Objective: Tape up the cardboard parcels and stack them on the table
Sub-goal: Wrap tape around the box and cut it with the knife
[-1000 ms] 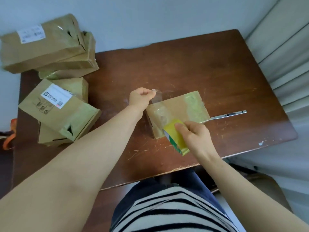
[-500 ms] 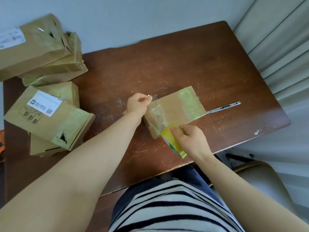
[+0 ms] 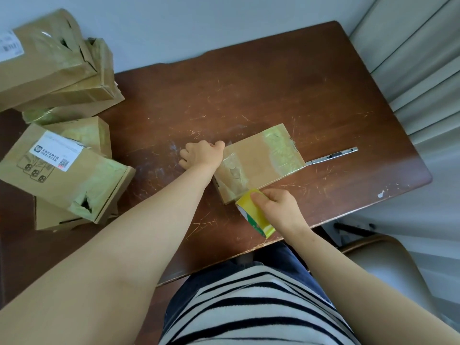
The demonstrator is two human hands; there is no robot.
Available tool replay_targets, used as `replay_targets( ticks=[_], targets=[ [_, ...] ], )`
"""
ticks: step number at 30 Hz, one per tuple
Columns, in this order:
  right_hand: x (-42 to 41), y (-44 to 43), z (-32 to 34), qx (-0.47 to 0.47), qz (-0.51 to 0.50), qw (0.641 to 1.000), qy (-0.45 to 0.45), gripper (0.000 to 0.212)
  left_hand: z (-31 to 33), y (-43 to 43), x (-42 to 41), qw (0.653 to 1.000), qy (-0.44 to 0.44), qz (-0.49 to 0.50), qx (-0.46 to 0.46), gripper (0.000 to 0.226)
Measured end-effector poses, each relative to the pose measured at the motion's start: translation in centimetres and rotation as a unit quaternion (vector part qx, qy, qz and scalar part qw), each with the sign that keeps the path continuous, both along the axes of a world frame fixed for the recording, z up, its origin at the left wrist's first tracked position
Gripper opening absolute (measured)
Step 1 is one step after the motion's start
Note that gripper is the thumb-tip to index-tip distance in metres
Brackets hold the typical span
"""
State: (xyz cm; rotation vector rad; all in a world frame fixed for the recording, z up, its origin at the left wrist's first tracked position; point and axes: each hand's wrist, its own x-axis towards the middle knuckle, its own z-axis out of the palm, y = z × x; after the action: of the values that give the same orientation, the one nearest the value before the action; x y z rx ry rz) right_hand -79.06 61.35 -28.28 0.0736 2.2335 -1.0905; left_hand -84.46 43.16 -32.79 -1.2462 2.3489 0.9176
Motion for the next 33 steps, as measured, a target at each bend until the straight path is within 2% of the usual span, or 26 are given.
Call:
replay_targets(
  ticks=[3,7,10,12,14,18,21,23,26,29,33],
  targets=[
    [0.0,0.0,0.0,-0.007,-0.004,1.000,-0.003,0.046,-0.1,0.2,-0.3,0.999,-0.021,-0.005,-0.027,0.044],
    [-0.1,0.0,0.0,-0.009,-0.001,1.000,-0.009,0.049,0.2,-0.2,-0.5,0.997,-0.005,0.076,-0.006,0.059],
    [-0.3,-0.2,0.0,-0.009,0.003,1.000,-0.015,0.048,0.4,-0.1,-0.3,0.985,0.134,0.061,-0.094,0.026],
    [-0.4,-0.3,0.0,-0.009,0.008,1.000,-0.018,0.048,0.6,0.5,0.5,0.953,0.267,-0.034,-0.143,0.023],
    [-0.4,-0.4,0.0,-0.012,0.010,1.000,-0.018,0.048,0.3,1.1,1.5,0.928,0.320,-0.151,-0.115,0.024],
    [-0.4,-0.5,0.1,-0.015,0.018,0.999,-0.021,0.048,-0.8,1.0,2.4,0.927,0.243,-0.257,-0.124,0.037],
    [-0.4,-0.3,0.0,-0.021,0.017,0.999,-0.026,0.048,-0.6,0.1,2.4,0.934,0.213,-0.279,-0.065,0.040],
    [-0.5,-0.2,0.0,-0.029,0.015,0.999,-0.030,0.049,-0.2,-0.7,2.8,0.924,0.229,-0.304,-0.045,0.040],
    [-0.6,-0.1,-0.1,-0.035,0.024,0.999,-0.022,0.049,-0.1,-0.7,4.5,0.873,0.303,-0.368,-0.104,0.040],
    [0.0,0.0,-0.1,-0.025,0.066,0.997,-0.014,0.050,-0.5,-0.3,5.9,0.869,0.279,-0.408,-0.042,0.056],
    [1.0,1.2,0.1,-0.038,0.063,0.997,0.003,0.048,-1.0,-1.1,5.8,0.867,0.260,-0.424,-0.021,0.060]
  ],
)
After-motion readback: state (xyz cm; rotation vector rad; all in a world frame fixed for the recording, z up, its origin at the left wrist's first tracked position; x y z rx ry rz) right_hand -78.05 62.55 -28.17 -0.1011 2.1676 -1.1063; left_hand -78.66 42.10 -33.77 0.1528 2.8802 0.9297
